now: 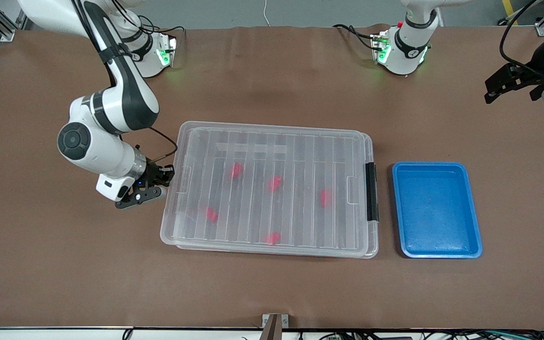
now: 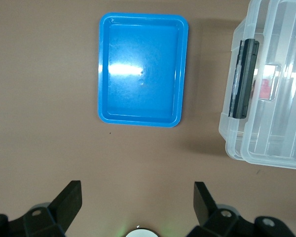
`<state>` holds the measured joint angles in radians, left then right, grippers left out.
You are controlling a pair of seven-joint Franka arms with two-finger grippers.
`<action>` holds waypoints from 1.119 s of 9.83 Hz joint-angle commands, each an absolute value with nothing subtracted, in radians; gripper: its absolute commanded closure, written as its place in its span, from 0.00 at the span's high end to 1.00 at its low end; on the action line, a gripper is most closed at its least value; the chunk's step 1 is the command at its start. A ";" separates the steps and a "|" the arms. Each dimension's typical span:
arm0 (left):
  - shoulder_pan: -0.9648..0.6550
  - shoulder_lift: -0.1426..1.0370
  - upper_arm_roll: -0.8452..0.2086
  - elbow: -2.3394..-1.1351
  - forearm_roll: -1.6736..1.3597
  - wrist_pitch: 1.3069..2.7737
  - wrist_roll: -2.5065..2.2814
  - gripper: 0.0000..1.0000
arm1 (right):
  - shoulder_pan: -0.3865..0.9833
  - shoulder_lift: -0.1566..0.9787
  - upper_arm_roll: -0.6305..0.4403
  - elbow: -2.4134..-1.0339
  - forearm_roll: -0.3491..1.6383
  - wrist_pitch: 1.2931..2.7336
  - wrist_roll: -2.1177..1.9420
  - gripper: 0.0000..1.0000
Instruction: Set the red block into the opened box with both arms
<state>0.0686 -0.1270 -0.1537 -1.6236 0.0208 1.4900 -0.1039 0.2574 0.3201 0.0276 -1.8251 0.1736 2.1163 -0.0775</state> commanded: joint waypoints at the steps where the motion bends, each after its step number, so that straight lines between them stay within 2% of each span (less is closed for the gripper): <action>1: 0.068 -0.109 -0.155 -1.629 0.009 1.480 -0.092 1.00 | 0.221 0.313 0.023 -1.793 0.180 2.086 -0.063 1.00; 4: 0.066 -0.109 -0.156 -1.629 0.009 1.479 -0.092 1.00 | 0.129 0.215 -0.001 -1.645 0.073 1.834 0.082 1.00; 5: 0.064 -0.110 -0.158 -1.628 0.012 1.479 -0.094 1.00 | 0.092 0.157 0.000 -1.637 0.014 1.783 0.166 1.00; 8: 0.063 -0.110 -0.160 -1.628 0.014 1.479 -0.100 1.00 | -0.030 0.002 -0.006 -1.638 0.008 1.666 0.173 1.00; 9: 0.064 -0.110 -0.158 -1.628 0.011 1.477 -0.094 1.00 | -0.060 -0.036 -0.009 -1.635 0.008 1.587 0.172 1.00; 11: 0.064 -0.109 -0.158 -1.628 0.011 1.477 -0.094 1.00 | -0.066 -0.093 -0.064 -1.629 0.025 1.488 0.103 1.00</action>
